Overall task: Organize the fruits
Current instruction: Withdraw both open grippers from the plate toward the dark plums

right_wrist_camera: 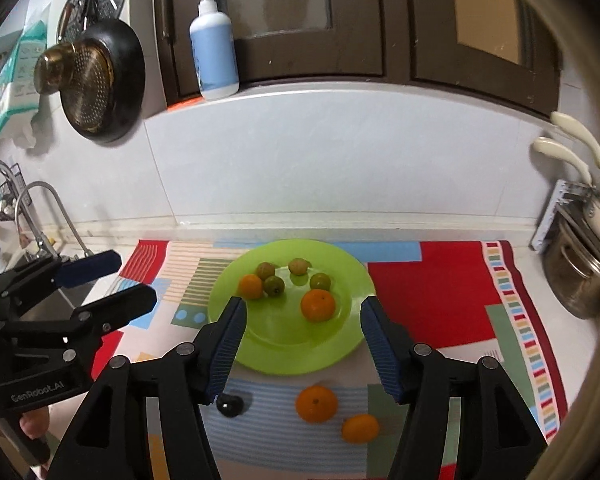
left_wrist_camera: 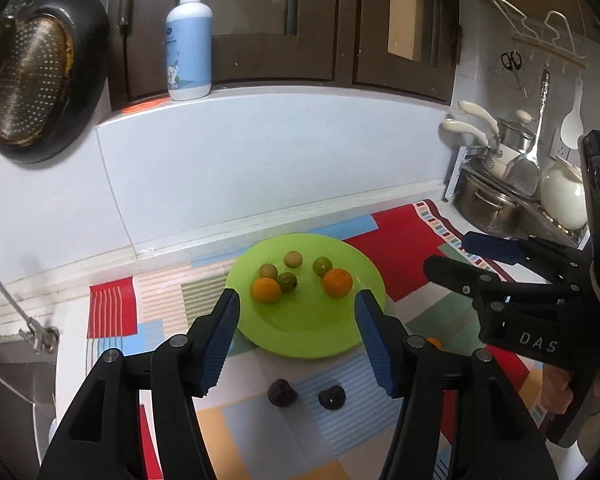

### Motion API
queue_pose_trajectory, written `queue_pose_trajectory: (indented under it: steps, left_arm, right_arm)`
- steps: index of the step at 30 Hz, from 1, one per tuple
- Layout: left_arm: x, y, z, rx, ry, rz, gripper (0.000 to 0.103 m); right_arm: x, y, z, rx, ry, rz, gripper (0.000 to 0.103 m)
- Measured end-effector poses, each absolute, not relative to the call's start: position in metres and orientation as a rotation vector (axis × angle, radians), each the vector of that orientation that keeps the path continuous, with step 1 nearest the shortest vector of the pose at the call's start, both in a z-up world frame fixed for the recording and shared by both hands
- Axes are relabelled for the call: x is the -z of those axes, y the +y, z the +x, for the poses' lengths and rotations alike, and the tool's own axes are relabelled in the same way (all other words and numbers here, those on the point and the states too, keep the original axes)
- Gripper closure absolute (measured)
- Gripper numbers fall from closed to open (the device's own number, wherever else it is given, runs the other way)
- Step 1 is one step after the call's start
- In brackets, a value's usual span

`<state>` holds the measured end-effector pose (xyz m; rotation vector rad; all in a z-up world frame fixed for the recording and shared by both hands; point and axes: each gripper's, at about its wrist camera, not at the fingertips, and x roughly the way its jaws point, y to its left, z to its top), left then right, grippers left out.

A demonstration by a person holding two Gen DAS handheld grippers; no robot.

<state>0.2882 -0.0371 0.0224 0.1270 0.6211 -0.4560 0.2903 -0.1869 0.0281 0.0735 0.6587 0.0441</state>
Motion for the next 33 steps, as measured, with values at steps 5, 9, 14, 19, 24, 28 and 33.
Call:
queue_pose_trajectory:
  steps: [5, 9, 14, 19, 24, 28, 33]
  left_arm:
    - [-0.020, -0.035, 0.271, 0.444, 0.609, 0.104, 0.040]
    - [-0.016, -0.035, 0.259, 0.441, 0.606, 0.093, 0.040]
    - [-0.009, -0.036, 0.246, 0.431, 0.589, 0.104, 0.040]
    - [-0.002, -0.037, 0.234, 0.427, 0.580, 0.119, 0.039]
    - [0.005, -0.040, 0.227, 0.424, 0.568, 0.137, 0.039]
    - [0.011, -0.044, 0.226, 0.432, 0.568, 0.155, 0.039]
    - [0.026, -0.049, 0.230, 0.452, 0.608, 0.155, 0.039]
  right_arm:
    - [-0.031, -0.187, 0.267, -0.004, 0.639, 0.073, 0.043]
    - [-0.026, -0.191, 0.253, 0.020, 0.642, 0.098, 0.043]
    - [-0.021, -0.195, 0.239, 0.050, 0.647, 0.109, 0.043]
    - [-0.012, -0.199, 0.228, 0.084, 0.647, 0.116, 0.043]
    - [-0.004, -0.199, 0.221, 0.086, 0.670, 0.124, 0.043]
    - [0.003, -0.202, 0.218, 0.089, 0.684, 0.122, 0.043]
    - [0.014, -0.204, 0.218, 0.087, 0.708, 0.104, 0.043]
